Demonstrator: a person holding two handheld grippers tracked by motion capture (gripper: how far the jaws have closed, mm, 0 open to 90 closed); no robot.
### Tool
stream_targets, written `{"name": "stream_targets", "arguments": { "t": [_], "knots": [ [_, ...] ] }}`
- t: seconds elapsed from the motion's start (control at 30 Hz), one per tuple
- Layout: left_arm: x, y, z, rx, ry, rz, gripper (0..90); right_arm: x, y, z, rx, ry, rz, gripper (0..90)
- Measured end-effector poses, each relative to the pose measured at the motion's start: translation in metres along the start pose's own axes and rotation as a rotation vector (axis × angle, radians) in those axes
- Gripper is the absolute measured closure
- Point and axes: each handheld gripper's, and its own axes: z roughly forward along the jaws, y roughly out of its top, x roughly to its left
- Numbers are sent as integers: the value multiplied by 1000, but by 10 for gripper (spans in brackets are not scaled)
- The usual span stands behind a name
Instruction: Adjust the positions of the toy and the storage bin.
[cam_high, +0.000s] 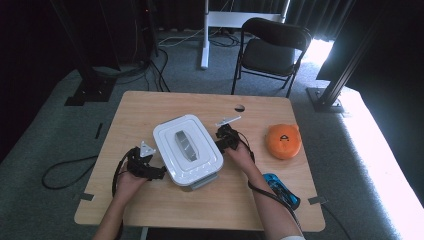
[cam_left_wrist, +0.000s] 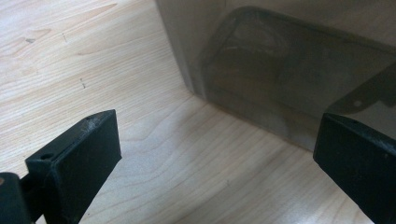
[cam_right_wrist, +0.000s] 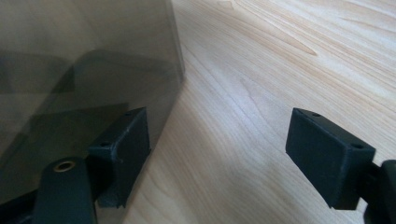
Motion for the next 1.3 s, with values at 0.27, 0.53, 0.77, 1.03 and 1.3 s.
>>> {"name": "stream_targets", "arguments": {
  "t": [0.27,0.53,0.77,1.03,1.3],
  "knots": [
    [-16,2,-10,-9,-19,30,11,4,-7,-9,7,9,-31,233],
    [-34,-2,-15,-14,-53,58,11,5,-19,-21,10,43,-63,237],
    [-55,-4,-23,-3,-58,117,11,7,-28,-34,21,67,-104,238],
    [-70,-5,-23,-11,-91,142,11,3,-36,-46,37,91,-116,237],
    [-72,-7,-20,-37,-99,140,11,-6,-45,-59,48,130,-80,199]
  ]
}}
